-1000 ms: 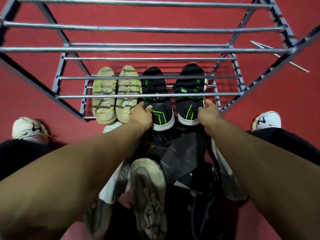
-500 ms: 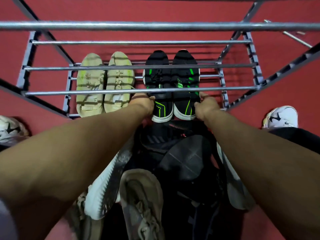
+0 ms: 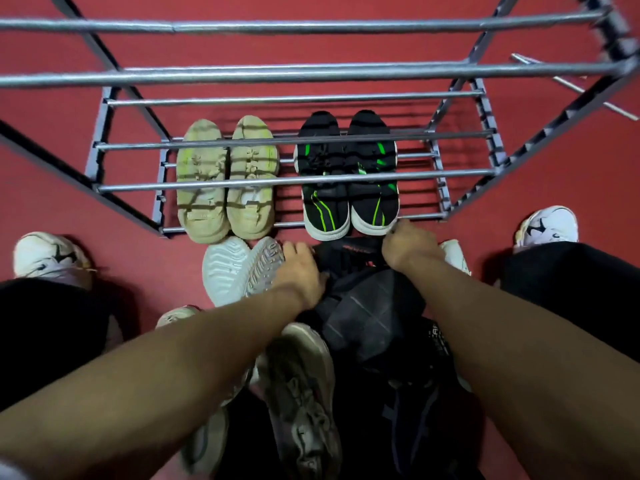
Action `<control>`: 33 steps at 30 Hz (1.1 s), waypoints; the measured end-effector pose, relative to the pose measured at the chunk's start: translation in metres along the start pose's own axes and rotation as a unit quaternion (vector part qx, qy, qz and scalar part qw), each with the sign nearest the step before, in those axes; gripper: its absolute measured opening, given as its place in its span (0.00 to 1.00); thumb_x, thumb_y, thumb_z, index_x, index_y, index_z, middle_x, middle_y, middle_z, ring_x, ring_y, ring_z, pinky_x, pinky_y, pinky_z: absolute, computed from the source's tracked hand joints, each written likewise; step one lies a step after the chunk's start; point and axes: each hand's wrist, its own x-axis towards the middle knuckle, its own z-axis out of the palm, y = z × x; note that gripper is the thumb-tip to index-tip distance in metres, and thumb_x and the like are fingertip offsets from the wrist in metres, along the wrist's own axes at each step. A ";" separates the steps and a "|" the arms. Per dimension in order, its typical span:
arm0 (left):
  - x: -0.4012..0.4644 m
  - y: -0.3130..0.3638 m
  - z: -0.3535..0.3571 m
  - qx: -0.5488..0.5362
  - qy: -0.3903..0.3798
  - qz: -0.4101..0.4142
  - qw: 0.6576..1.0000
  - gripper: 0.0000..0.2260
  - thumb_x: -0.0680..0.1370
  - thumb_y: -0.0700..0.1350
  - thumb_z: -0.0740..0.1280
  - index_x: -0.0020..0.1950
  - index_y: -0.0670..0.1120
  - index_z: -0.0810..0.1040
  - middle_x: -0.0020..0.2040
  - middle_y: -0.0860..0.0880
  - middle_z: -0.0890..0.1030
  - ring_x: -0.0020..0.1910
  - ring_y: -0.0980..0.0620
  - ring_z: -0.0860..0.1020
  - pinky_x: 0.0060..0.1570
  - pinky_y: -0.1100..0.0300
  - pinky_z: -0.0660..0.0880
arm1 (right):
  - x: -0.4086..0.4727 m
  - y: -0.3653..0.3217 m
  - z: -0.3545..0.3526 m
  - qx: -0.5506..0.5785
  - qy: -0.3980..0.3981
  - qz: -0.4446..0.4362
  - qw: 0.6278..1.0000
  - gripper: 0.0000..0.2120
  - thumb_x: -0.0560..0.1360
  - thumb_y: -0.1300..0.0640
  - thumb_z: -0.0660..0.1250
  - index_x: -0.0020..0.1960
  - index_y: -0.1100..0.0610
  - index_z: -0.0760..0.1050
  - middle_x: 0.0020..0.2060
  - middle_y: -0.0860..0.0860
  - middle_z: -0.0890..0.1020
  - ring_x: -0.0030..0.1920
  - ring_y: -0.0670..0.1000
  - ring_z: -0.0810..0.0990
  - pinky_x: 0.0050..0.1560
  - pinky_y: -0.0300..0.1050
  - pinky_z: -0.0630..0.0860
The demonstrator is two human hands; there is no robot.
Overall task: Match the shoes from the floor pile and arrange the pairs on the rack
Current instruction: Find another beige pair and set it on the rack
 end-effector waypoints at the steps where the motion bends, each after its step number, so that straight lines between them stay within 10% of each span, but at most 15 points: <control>1: -0.006 -0.003 0.003 0.026 -0.006 0.011 1.000 0.21 0.76 0.47 0.66 0.65 0.41 0.65 0.66 0.40 0.65 0.60 0.37 0.75 0.59 0.48 0.70 | -0.006 0.001 -0.004 -0.038 -0.026 -0.018 0.999 0.25 0.72 0.51 0.57 0.68 0.55 0.68 0.67 0.57 0.74 0.67 0.62 0.71 0.66 0.55 0.70; 11: -0.068 -0.005 -0.023 -0.112 0.027 0.091 0.989 0.11 0.76 0.41 0.62 0.54 0.52 0.66 0.43 0.50 0.77 0.42 0.44 0.76 0.43 0.58 0.66 | -0.076 0.022 -0.033 -0.216 -0.061 -0.053 0.973 0.23 0.73 0.52 0.65 0.67 0.54 0.71 0.65 0.56 0.76 0.66 0.59 0.74 0.64 0.49 0.73; 27: -0.173 -0.037 -0.193 -0.224 0.158 0.262 0.925 0.07 0.81 0.41 0.59 0.52 0.53 0.74 0.52 0.49 0.77 0.45 0.47 0.78 0.43 0.59 0.77 | -0.223 0.000 -0.087 -0.081 -0.023 -0.261 0.962 0.47 0.63 0.33 0.66 0.77 0.45 0.54 0.72 0.50 0.68 0.73 0.57 0.65 0.69 0.58 0.66; 33: -0.182 -0.057 -0.201 -0.388 0.035 0.189 0.901 0.11 0.81 0.37 0.59 0.47 0.51 0.76 0.33 0.55 0.78 0.29 0.60 0.74 0.28 0.68 0.72 | -0.232 -0.002 -0.076 -0.028 0.005 -0.281 0.959 0.42 0.71 0.38 0.68 0.78 0.46 0.52 0.77 0.51 0.60 0.76 0.57 0.60 0.72 0.59 0.61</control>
